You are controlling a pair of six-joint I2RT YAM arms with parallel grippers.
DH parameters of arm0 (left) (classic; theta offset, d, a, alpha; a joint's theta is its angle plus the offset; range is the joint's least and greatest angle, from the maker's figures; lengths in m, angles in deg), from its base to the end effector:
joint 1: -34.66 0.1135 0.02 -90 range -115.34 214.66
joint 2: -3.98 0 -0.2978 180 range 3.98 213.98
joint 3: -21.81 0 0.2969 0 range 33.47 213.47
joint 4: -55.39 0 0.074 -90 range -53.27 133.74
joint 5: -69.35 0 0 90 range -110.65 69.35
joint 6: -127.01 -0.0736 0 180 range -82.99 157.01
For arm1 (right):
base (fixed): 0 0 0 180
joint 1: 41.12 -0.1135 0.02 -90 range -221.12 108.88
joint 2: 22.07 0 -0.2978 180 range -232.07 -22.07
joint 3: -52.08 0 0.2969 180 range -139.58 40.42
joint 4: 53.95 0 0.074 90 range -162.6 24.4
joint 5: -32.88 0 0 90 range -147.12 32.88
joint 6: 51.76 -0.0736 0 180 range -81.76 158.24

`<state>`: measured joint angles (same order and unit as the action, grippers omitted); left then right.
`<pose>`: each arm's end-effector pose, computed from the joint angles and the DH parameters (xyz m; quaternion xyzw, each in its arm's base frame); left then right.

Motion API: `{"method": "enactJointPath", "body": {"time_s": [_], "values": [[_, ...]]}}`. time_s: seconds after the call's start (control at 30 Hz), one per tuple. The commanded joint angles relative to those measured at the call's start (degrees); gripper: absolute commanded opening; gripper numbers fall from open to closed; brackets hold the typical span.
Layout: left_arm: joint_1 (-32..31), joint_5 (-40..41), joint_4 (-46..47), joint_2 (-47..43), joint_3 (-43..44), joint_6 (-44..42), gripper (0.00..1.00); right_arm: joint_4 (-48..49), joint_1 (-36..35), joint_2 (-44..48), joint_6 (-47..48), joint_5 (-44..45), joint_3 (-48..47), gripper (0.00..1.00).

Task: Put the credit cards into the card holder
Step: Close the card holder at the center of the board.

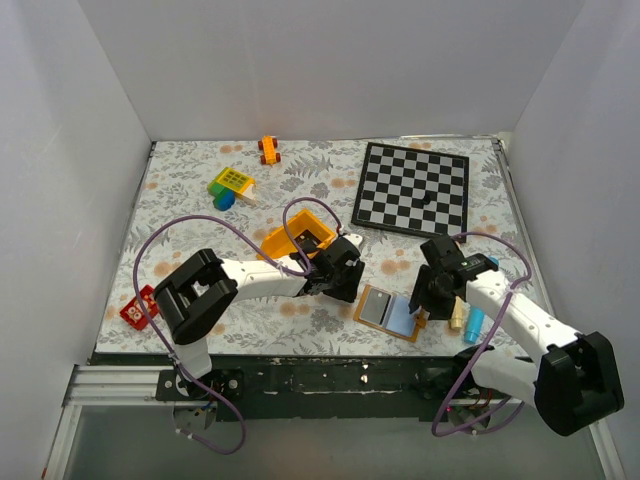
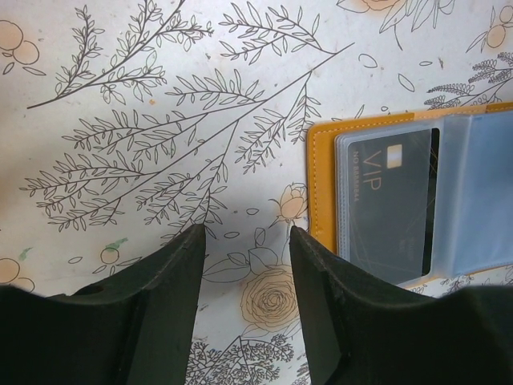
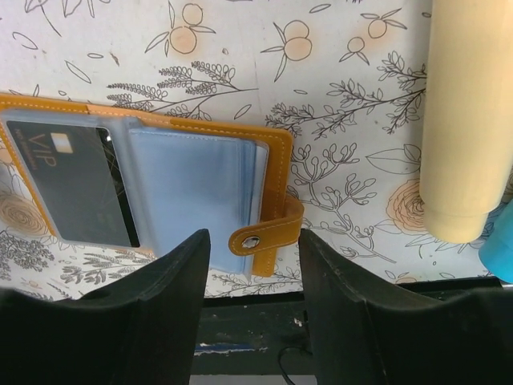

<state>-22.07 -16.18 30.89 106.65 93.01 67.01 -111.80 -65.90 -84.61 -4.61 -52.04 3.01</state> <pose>0.2358 -0.3489 0.1269 0.2098 0.9323 -0.1737 0.2382 0.2012 0.0857 0.1690 0.1619 0.9724 0.0539 0.1590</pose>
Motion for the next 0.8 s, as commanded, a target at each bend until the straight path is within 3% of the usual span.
{"method": "enactJointPath", "body": {"time_s": [0.0, 0.47, 0.77], "values": [[0.3, -0.6, 0.4, 0.2, 1.1, -0.6, 0.45, -1.6, -0.4, -0.4, 1.5, -1.2, -1.3, 0.56], [0.3, -1.0, 0.7, 0.2, 0.7, -0.6, 0.45, 0.8, -0.9, -4.1, 2.5, -1.5, 1.6, 0.55], [0.3, -1.1, 0.8, 0.5, 1.0, -0.7, 0.45, 0.5, -0.9, -2.2, 1.7, 0.1, 2.4, 0.21]]}}
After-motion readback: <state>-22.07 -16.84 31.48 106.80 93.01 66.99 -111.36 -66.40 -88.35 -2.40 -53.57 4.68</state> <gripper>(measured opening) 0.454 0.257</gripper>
